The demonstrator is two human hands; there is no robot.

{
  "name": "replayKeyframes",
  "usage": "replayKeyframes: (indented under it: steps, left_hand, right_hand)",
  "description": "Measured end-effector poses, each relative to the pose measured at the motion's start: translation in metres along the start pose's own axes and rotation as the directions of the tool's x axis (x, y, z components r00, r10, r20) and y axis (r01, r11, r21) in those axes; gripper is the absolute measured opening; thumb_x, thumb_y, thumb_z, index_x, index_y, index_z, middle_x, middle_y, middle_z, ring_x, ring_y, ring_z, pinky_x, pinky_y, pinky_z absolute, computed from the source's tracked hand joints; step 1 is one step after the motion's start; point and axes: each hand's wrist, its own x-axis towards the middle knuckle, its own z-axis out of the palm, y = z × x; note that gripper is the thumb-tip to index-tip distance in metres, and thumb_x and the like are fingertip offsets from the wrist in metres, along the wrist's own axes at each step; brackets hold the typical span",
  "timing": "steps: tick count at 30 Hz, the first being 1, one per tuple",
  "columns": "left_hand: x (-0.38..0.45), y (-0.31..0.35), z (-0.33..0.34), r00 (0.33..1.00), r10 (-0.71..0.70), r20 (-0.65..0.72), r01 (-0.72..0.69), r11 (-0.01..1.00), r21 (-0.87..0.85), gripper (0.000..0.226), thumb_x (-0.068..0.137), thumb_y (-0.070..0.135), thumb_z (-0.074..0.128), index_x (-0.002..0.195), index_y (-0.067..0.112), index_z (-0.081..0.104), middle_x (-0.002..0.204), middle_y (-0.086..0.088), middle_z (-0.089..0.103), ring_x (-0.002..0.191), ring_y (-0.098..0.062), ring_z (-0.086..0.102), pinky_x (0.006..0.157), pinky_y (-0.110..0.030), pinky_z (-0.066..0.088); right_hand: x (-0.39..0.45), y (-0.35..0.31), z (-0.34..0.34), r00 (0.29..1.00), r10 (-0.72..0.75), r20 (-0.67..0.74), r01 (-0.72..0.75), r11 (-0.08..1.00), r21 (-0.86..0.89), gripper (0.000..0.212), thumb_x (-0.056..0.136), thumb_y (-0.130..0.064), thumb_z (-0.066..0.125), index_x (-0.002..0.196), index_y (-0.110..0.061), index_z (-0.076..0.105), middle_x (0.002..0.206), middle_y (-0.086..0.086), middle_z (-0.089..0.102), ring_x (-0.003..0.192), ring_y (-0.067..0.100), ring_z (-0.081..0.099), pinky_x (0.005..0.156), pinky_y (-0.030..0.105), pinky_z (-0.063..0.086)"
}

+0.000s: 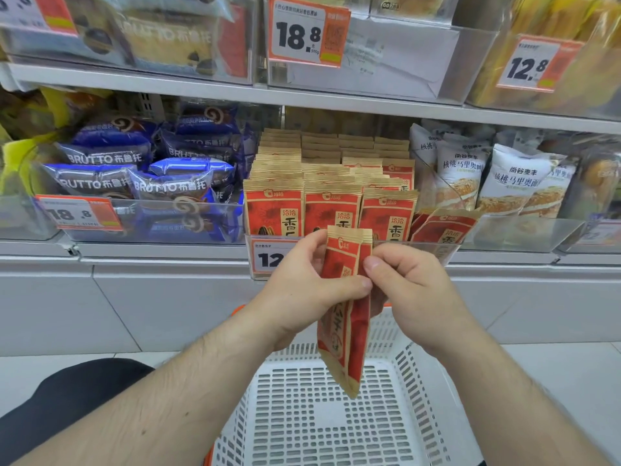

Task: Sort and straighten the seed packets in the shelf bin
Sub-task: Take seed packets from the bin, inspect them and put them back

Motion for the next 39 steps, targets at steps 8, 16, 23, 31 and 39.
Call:
replayKeyframes:
  steps: [8,16,23,31,39]
  left_hand:
    - [-0.0034,0.0078,-0.0067,0.961,-0.059,0.269,0.137,0.949,-0.283,0.057,0.061,0.014,0.072,0.117,0.005,0.063,0.088,-0.015,0.066,0.074,-0.035,0.066,0.078,-0.047,0.047]
    - [-0.0032,0.0090,-0.0054,0.958,-0.053,0.282,0.135,0.950,-0.282,0.053,0.062,0.015,0.071,0.115,0.009,0.064,0.086,-0.015,0.067,0.073,-0.036,0.068,0.070,-0.041,0.052]
    - [-0.0011,0.0067,-0.0063,0.959,-0.059,0.277,0.146,0.940,-0.308,0.059,0.060,0.014,0.071,0.118,0.010,0.062,0.087,-0.017,0.066,0.075,-0.035,0.067,0.069,-0.043,0.052]
    - [0.0006,0.0031,-0.0084,0.954,-0.056,0.294,0.149,0.941,-0.303,0.055,0.062,0.016,0.071,0.117,0.013,0.063,0.085,-0.016,0.065,0.073,-0.035,0.067,0.072,-0.041,0.052]
    - [0.0033,-0.0005,-0.0086,0.990,-0.142,0.027,0.144,0.974,-0.175,0.085,0.058,0.015,0.080,0.138,0.019,0.053,0.112,-0.002,0.073,0.093,-0.018,0.070,0.064,-0.040,0.053]
  right_hand:
    - [-0.0016,-0.0050,0.0018,0.994,-0.028,0.105,0.007,0.980,0.201,0.034,0.086,-0.021,0.051,0.081,0.011,0.059,0.058,0.008,0.064,0.048,0.018,0.056,0.048,0.027,0.048]
    - [-0.0023,-0.0057,0.0019,0.994,-0.028,0.109,0.004,0.978,0.210,0.032,0.086,-0.021,0.050,0.079,0.010,0.059,0.058,0.008,0.065,0.046,0.018,0.055,0.048,0.029,0.048]
    - [-0.0026,-0.0069,0.0027,0.995,-0.016,0.096,-0.006,0.976,0.218,0.037,0.086,-0.021,0.051,0.086,0.015,0.059,0.061,0.013,0.065,0.047,0.019,0.055,0.048,0.029,0.048]
    - [-0.0034,-0.0080,0.0037,0.999,0.014,0.047,-0.023,0.981,0.194,0.029,0.099,-0.007,0.051,0.085,0.017,0.059,0.061,0.015,0.064,0.046,0.019,0.055,0.047,0.029,0.048]
    - [-0.0034,-0.0089,-0.0016,0.999,0.050,-0.011,-0.050,0.999,-0.012,0.012,0.094,-0.005,0.060,0.086,0.001,0.067,0.057,0.008,0.066,0.048,0.016,0.061,0.049,0.024,0.049]
